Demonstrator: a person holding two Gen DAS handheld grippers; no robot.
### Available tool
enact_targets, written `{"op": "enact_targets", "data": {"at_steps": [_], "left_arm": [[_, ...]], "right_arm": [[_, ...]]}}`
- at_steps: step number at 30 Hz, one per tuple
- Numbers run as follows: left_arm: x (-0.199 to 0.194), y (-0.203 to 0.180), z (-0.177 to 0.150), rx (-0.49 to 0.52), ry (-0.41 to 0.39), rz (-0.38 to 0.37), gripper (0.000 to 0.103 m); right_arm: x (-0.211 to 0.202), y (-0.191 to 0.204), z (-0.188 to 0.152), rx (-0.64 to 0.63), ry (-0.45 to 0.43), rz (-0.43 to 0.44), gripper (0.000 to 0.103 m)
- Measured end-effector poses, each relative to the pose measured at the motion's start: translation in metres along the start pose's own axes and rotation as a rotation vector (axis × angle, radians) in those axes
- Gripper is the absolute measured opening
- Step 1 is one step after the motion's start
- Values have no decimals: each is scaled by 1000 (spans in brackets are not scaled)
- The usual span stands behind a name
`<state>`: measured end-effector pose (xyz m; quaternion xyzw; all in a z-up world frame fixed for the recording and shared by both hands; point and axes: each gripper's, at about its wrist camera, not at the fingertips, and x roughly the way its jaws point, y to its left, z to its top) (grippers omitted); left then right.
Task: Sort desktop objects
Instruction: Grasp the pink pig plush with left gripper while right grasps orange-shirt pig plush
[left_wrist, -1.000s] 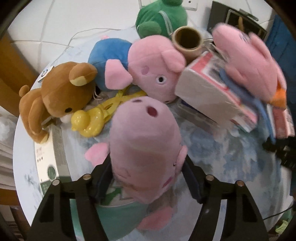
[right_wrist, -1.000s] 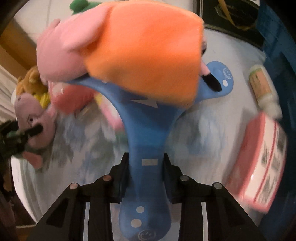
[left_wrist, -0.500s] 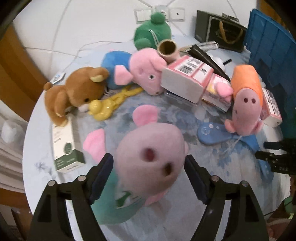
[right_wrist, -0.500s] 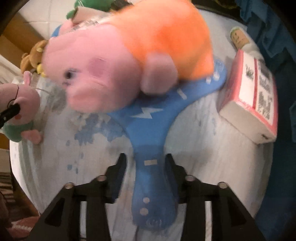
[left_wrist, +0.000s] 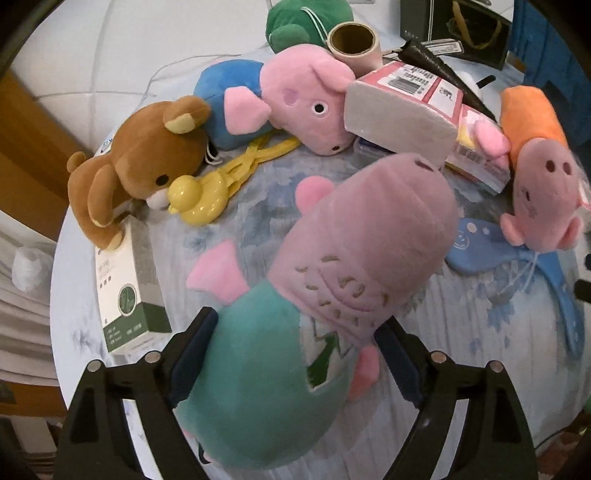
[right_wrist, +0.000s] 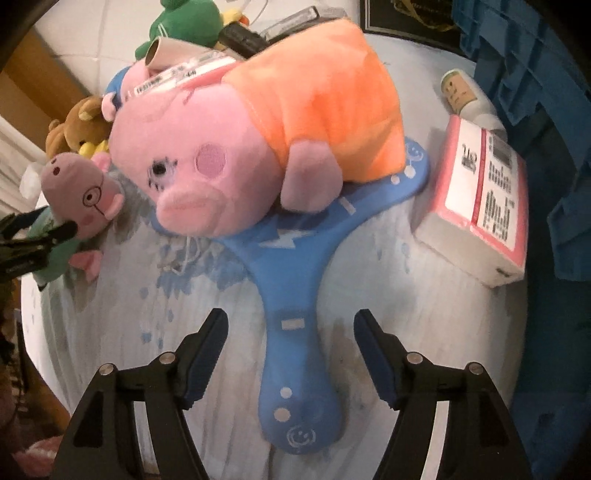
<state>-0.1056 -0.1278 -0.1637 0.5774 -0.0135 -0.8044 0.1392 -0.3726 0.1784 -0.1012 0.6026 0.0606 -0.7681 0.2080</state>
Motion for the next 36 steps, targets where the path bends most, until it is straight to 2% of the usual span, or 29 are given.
{"op": "enact_targets", "data": {"at_steps": [3, 6, 7, 9, 12, 16, 19, 24, 26, 27, 28, 29, 31, 36], "left_arm": [[-4, -1, 7, -34, -25, -31, 76], [-10, -2, 16, -64, -54, -51, 70], [-13, -3, 20, -75, -67, -62, 68], [-15, -7, 26, -75, -76, -79, 68], [-6, -15, 32, -49, -55, -88, 69], [21, -24, 37, -29, 23, -86, 71], [19, -25, 36, -49, 2, -94, 69], [4, -26, 33, -78, -28, -114, 63], [-3, -27, 32, -79, -47, -120, 62], [-7, -27, 32, -82, -56, -121, 61], [-14, -27, 32, -83, -70, -119, 61], [-18, -26, 32, -84, -81, -119, 61], [-30, -26, 34, -87, -107, -122, 61], [-67, -25, 35, -91, -192, -128, 60]], "right_arm": [[-13, 3, 8, 8, -38, 0, 73], [-30, 17, 19, 18, -98, 5, 90], [-35, 18, 24, 17, -110, 4, 92], [-38, 24, 31, 13, -131, -1, 93], [-42, 28, 42, 14, -138, 25, 103], [-25, 43, 52, -8, -123, 33, 103], [6, 63, 57, -8, -110, 21, 103], [33, 64, 68, 41, -104, 2, 103], [40, 65, 70, 42, -119, -34, 103], [44, 64, 72, 44, -123, -42, 101], [47, 63, 72, 45, -131, -43, 83], [49, 61, 71, 39, -126, -43, 78], [42, 60, 67, 23, -136, -27, 71], [5, 49, 55, 27, -199, 39, 65]]}}
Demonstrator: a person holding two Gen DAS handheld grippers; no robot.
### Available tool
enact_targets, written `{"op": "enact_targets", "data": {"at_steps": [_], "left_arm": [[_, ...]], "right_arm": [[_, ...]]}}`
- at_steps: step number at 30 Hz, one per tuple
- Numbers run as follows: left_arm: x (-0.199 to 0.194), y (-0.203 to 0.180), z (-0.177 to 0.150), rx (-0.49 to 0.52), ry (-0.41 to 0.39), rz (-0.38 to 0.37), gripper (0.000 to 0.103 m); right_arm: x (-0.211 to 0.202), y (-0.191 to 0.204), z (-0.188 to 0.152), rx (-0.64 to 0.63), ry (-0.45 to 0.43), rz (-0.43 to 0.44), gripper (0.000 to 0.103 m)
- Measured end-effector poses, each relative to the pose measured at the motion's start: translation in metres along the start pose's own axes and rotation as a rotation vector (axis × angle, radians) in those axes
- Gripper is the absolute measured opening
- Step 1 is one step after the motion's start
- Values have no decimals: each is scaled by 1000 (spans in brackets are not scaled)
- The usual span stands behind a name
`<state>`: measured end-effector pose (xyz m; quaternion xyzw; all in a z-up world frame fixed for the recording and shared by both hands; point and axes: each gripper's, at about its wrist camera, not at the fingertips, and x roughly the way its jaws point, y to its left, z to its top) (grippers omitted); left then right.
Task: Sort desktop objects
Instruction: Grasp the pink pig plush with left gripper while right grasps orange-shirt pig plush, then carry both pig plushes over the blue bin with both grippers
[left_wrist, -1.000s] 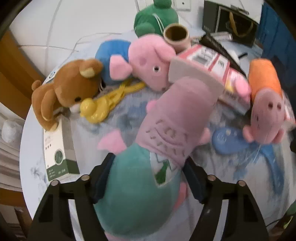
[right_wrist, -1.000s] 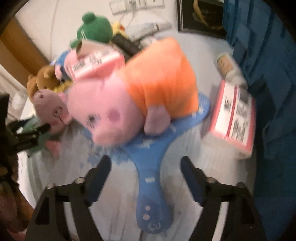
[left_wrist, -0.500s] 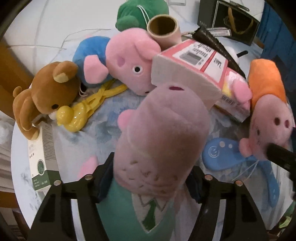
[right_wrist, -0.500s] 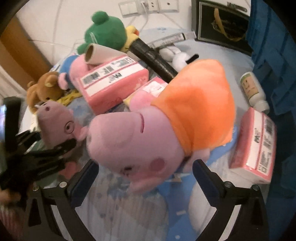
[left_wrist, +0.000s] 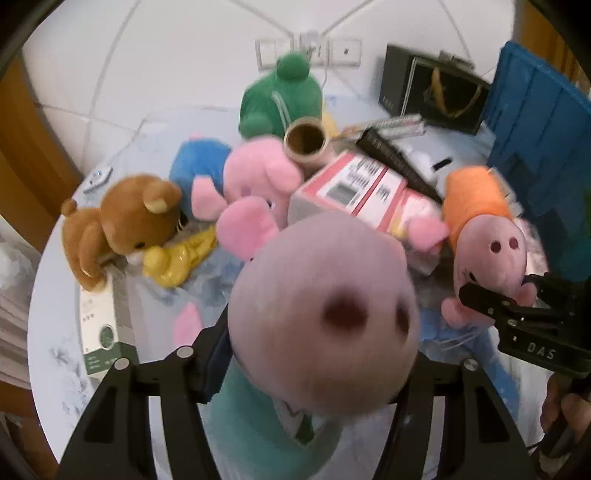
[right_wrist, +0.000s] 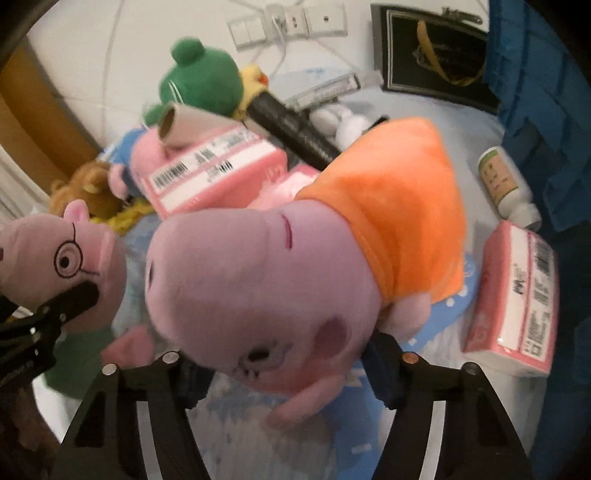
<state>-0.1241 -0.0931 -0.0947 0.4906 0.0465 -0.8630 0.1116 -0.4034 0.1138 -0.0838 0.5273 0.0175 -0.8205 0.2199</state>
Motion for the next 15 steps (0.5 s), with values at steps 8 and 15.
{"op": "enact_targets", "data": {"at_steps": [8, 15], "left_arm": [[-67, -20, 5, 24, -155, -33, 60], [-123, -56, 8, 84, -282, -93, 60]], "right_arm": [[-79, 4, -8, -20, -155, 49, 61], [-151, 9, -16, -42, -306, 46, 60]]}}
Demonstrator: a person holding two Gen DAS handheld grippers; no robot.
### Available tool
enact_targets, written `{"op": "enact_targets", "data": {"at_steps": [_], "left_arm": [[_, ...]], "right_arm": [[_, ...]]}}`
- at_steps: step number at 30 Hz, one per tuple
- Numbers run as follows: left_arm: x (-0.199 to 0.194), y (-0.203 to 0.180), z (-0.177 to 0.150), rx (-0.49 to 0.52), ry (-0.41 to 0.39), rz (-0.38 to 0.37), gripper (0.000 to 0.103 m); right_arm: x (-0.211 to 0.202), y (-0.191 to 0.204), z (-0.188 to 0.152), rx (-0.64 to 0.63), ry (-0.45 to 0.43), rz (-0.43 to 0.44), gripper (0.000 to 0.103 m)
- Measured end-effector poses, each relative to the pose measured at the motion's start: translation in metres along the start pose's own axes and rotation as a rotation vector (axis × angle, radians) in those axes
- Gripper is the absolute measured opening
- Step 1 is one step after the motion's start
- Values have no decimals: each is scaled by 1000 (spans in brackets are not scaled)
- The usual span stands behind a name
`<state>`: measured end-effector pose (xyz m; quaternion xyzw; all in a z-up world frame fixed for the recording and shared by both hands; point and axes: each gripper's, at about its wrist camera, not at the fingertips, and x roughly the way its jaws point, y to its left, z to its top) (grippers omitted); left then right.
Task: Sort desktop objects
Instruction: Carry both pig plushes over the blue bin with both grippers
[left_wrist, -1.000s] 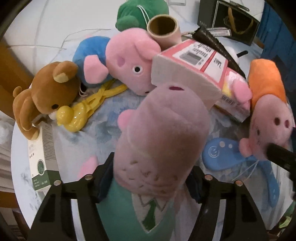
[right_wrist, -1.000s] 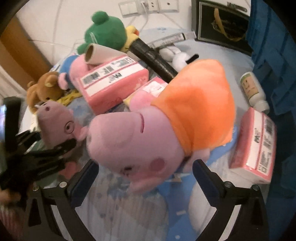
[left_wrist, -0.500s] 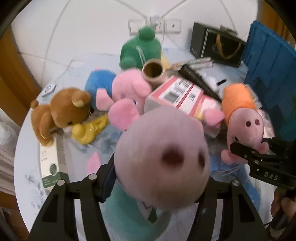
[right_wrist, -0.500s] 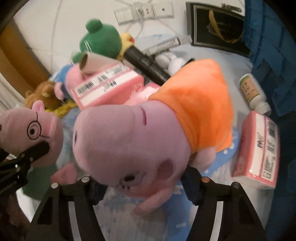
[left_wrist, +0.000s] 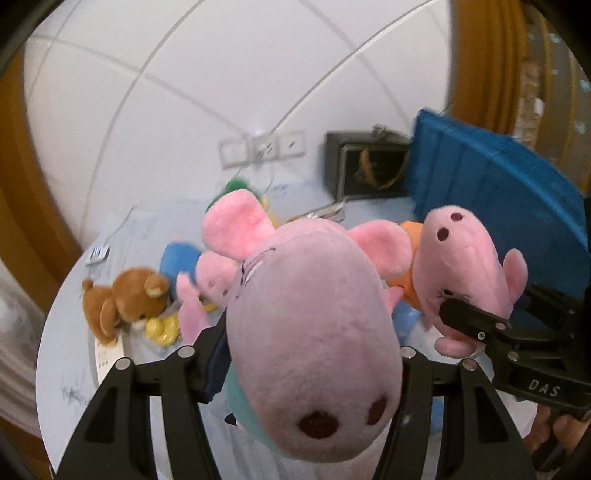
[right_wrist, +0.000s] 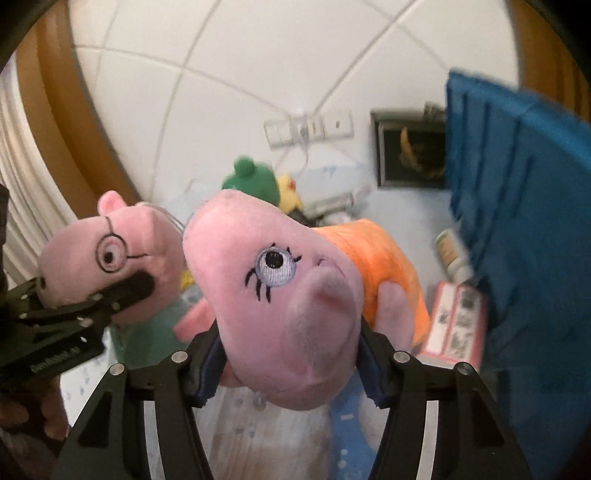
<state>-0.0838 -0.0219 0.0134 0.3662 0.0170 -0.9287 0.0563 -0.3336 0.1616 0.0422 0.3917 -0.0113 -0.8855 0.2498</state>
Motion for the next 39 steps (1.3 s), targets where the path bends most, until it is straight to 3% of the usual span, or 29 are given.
{"op": "enact_targets", "data": {"at_steps": [7, 13, 18, 22, 26, 30, 39], "left_arm": [[-51, -44, 34, 67, -153, -72, 60], [-100, -102, 77, 134, -312, -171, 60], [-131, -165, 112, 193, -416, -271, 60], [-146, -226, 134, 237, -466, -360, 60], [-143, -290, 140, 282, -457, -440, 60], [-122, -343, 135, 333, -387, -481, 60], [-68, -390, 122, 379, -230, -416, 60]], "right_arm": [[-103, -2, 18, -17, -213, -46, 60], [-208, -15, 31, -14, -418, -134, 61], [-276, -45, 29, 15, -516, -258, 61], [-313, -88, 19, 72, -539, -376, 61], [-327, -140, 7, 137, -511, -455, 61], [-330, -182, -1, 188, -460, -476, 61], [-317, -239, -19, 240, -369, -417, 61]]}}
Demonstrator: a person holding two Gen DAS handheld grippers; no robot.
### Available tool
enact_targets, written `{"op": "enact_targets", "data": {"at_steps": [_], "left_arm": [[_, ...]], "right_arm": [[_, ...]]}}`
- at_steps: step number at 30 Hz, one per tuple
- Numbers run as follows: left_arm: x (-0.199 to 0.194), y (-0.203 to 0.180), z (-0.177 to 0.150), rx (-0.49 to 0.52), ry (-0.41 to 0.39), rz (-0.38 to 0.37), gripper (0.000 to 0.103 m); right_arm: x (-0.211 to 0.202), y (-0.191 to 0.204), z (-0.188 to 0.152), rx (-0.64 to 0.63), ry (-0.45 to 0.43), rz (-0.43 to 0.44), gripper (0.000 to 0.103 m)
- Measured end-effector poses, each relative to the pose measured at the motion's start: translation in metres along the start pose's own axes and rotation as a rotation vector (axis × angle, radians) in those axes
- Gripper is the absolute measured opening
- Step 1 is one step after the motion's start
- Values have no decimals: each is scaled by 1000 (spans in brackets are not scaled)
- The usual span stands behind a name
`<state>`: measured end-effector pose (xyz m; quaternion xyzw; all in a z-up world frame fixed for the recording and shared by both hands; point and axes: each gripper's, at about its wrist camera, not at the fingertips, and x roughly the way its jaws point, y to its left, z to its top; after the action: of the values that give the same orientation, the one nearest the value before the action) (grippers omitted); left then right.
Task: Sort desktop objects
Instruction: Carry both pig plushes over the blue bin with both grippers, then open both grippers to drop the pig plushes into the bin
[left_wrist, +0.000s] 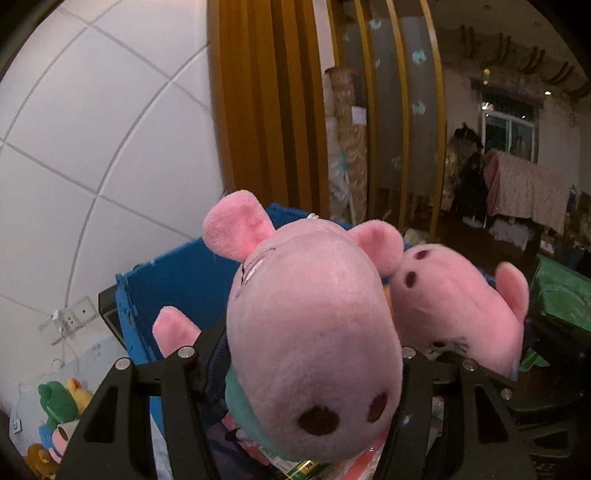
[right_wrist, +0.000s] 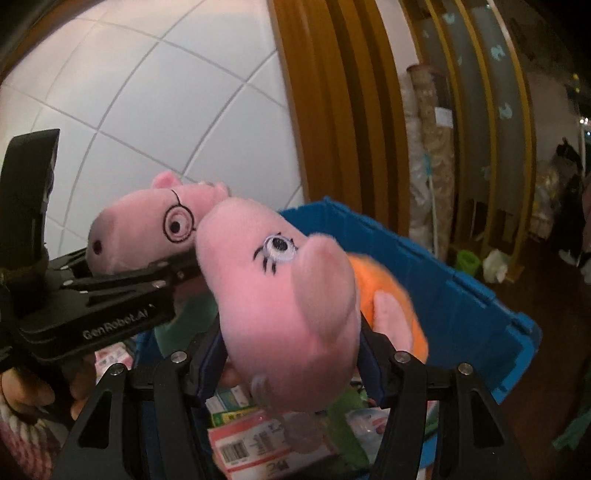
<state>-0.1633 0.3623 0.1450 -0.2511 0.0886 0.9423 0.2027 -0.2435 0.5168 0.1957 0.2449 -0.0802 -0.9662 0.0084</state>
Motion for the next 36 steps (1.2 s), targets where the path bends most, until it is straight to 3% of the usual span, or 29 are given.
{"op": "enact_targets", "data": {"at_steps": [6, 8, 11, 12, 15, 16, 26, 36], "left_arm": [[10, -2, -3, 9, 32, 34, 66], [8, -5, -4, 18, 21, 47, 78], [6, -6, -6, 27, 15, 62, 82], [6, -4, -6, 23, 18, 62, 82], [3, 2, -11, 8, 20, 66, 82], [1, 4, -13, 3, 20, 70, 82], [-31, 26, -28, -44, -19, 77, 82], [-57, 38, -39, -78, -45, 84, 82]], "right_arm": [[22, -15, -3, 31, 67, 4, 62], [28, -20, -4, 43, 91, 3, 65], [35, -24, -5, 59, 111, -14, 68], [35, -25, -5, 62, 113, -14, 72], [33, -24, -4, 58, 108, -18, 101], [33, -24, -4, 56, 104, -19, 103], [15, -20, -4, 60, 75, 3, 103], [-18, 12, -3, 11, 8, 20, 103]]}}
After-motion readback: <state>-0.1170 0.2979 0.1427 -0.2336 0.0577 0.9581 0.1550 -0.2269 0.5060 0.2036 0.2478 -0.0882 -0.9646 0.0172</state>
